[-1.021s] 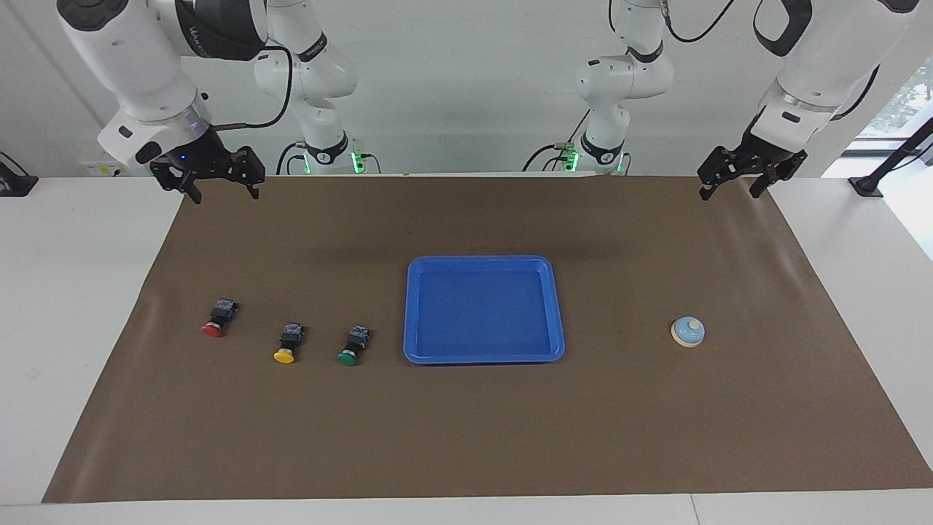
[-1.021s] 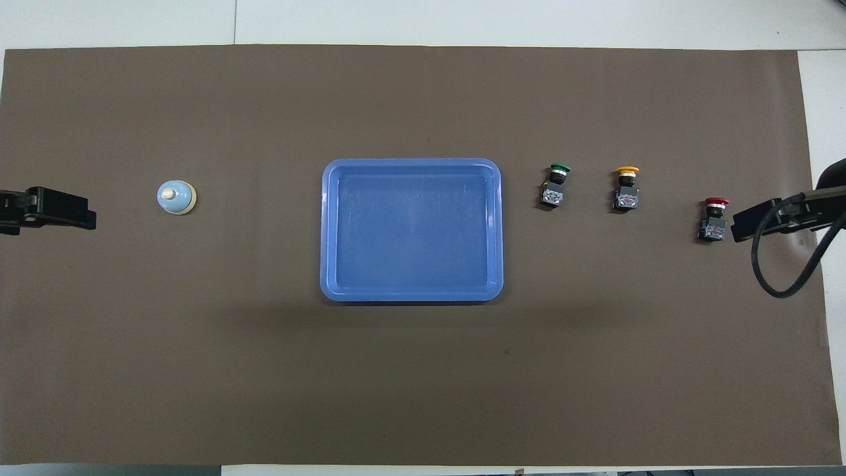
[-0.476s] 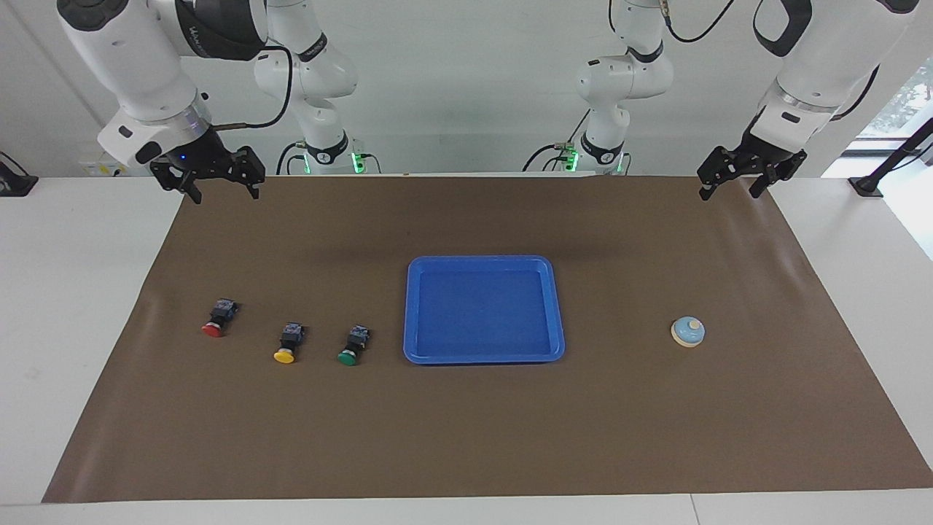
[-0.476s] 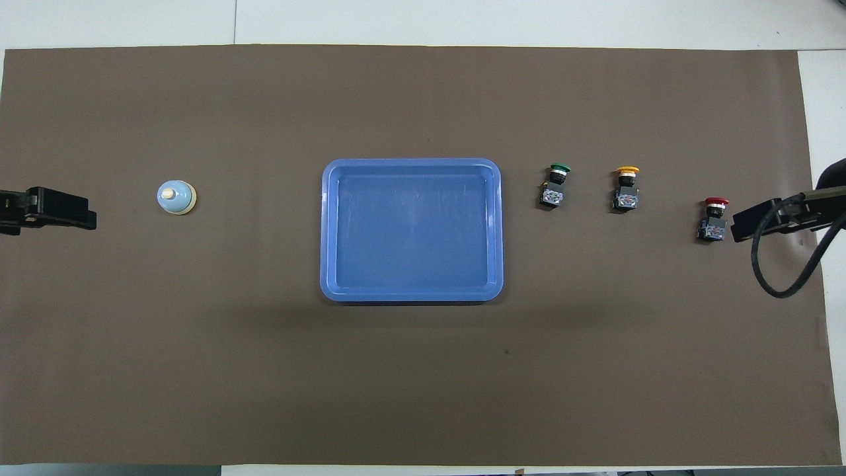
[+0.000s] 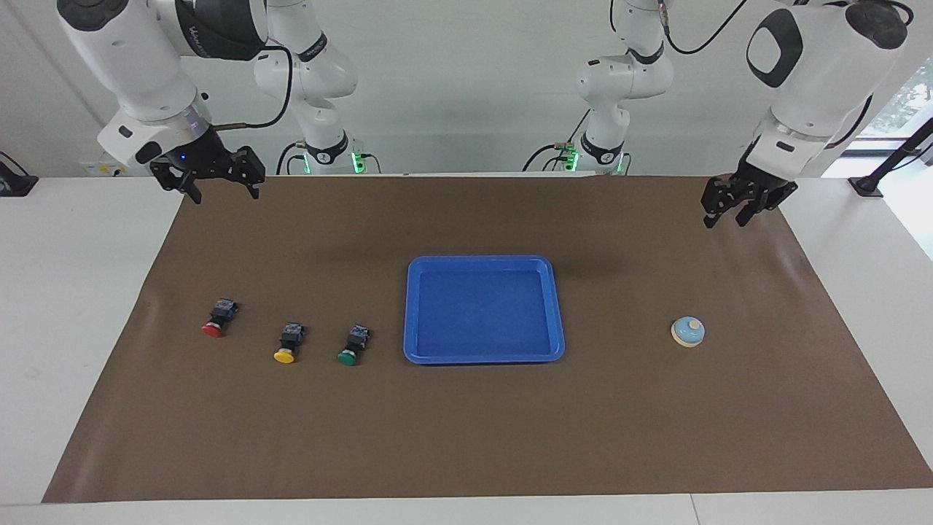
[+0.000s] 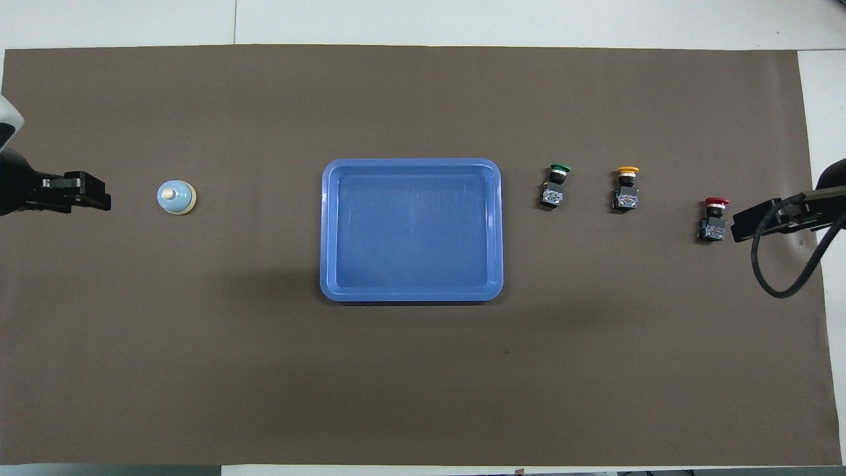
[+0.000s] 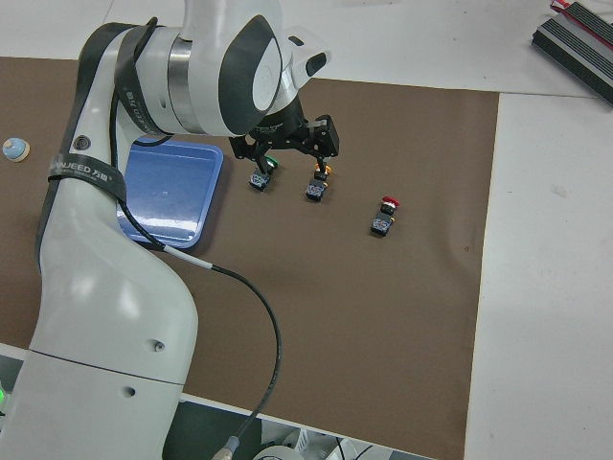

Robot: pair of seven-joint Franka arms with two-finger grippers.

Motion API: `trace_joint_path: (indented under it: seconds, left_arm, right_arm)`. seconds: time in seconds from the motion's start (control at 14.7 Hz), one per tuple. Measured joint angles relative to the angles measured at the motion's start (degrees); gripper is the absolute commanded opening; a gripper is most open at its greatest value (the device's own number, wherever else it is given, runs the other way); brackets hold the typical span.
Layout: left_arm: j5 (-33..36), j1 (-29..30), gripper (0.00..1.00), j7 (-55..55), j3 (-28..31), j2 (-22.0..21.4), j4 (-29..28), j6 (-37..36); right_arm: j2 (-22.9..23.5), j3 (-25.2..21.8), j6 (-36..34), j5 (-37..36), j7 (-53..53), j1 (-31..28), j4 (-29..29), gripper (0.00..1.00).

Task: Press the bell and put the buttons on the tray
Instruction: 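Move the left gripper down onto the white bell and press it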

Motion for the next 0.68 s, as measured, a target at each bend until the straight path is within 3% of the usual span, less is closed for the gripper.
trace_joint_path:
  seconds: [0.41, 0.68]
  left_arm:
    - [0.00, 0.20, 0.00, 0.00, 0.31, 8.49, -4.78, 14.76]
    - [0.00, 1.04, 0.00, 0.01, 0.53, 11.42, -8.43, 23.07]
  right_arm:
    - [0.00, 0.00, 0.00, 0.00, 0.00, 0.00, 0.00, 1.00]
    - [0.00, 0.00, 0.00, 0.00, 0.00, 0.00, 0.00, 1.00]
